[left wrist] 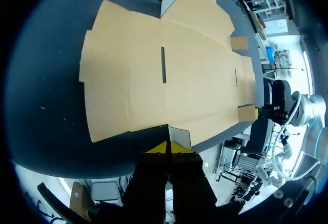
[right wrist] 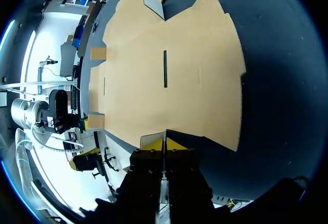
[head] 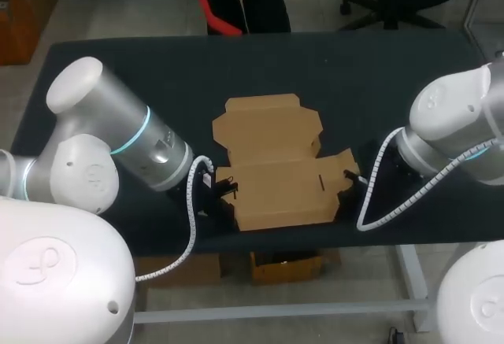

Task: Assemble the packaging by folding the flat box into shape, placing the metal phone stand inside, and closing the box properly

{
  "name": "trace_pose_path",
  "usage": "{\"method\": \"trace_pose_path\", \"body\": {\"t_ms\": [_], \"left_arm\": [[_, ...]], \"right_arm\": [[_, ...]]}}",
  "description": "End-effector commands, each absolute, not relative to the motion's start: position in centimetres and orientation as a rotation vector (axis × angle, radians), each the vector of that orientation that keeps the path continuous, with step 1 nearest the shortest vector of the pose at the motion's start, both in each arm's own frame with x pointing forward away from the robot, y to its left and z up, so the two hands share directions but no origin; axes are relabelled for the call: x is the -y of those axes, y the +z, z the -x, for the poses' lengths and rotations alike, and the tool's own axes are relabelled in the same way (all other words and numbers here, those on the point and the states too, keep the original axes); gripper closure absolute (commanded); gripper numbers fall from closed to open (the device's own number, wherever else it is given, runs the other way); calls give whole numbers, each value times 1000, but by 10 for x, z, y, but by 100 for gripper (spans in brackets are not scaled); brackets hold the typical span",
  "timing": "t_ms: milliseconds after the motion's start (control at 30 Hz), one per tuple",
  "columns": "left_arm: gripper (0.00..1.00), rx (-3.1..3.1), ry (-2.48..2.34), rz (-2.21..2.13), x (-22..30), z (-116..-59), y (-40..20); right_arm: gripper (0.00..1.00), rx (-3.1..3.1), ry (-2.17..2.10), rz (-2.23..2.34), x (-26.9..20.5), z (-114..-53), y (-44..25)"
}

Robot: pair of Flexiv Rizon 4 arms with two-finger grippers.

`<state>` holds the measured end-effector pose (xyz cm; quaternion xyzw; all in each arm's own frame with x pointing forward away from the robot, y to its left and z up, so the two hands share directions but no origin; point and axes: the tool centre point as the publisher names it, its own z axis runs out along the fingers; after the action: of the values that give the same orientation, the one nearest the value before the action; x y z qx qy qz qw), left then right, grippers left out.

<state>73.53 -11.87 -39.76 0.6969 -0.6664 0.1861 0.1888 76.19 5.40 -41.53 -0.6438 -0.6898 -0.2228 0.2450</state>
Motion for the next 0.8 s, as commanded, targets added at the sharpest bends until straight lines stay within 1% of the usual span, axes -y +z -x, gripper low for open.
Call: {"method": "trace_pose_path", "body": {"t_ms": [33, 800], "left_arm": [[100, 1882, 512, -1972, 122, -735, -397], [100, 1895, 503, -1976, 127, -737, -396]], "right_arm": [[100, 1884, -608, 1762, -55, -761, -415], [100, 1896, -590, 1775, -58, -761, -416]]}}
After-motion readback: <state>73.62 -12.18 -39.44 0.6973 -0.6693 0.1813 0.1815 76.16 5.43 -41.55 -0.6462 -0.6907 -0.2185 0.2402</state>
